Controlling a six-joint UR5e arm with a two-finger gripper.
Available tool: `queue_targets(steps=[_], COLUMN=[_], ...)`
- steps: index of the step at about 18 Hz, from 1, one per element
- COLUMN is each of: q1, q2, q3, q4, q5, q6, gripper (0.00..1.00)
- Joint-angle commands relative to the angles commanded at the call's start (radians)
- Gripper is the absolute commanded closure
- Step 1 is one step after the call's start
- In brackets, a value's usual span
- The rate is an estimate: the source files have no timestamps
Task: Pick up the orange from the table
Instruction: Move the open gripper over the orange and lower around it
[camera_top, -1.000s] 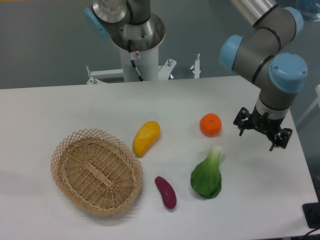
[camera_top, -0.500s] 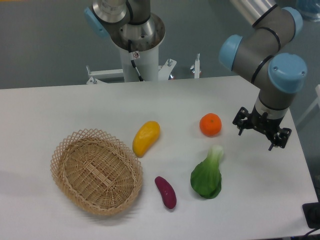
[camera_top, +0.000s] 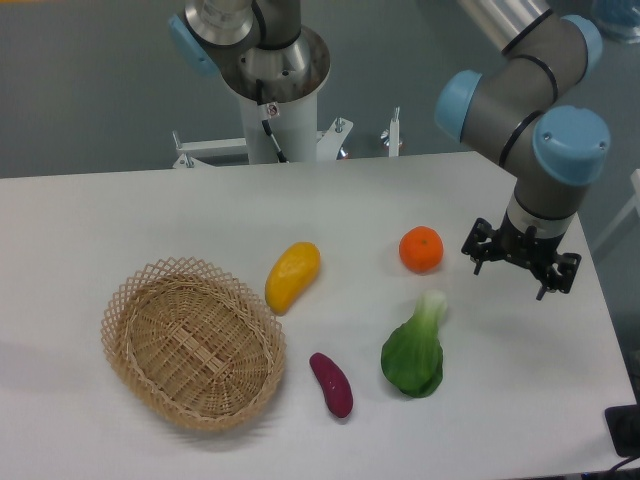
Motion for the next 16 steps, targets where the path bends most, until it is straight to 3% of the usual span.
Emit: queue_targets(steps=[3,6,9,16], q1=[0.018,0.018,0.018,0.025], q2=[0.034,0.037,0.055,0.069], q3=[-0.109,-0.137,-0.227,-0.304], q4=[0.011,0.04,0.045,0.058], q5=[-0.009,-0.006,0.003,0.099], q6=[0.014,0.023,0.128,0.23], gripper=[0.0,0.0,0.0,0.0])
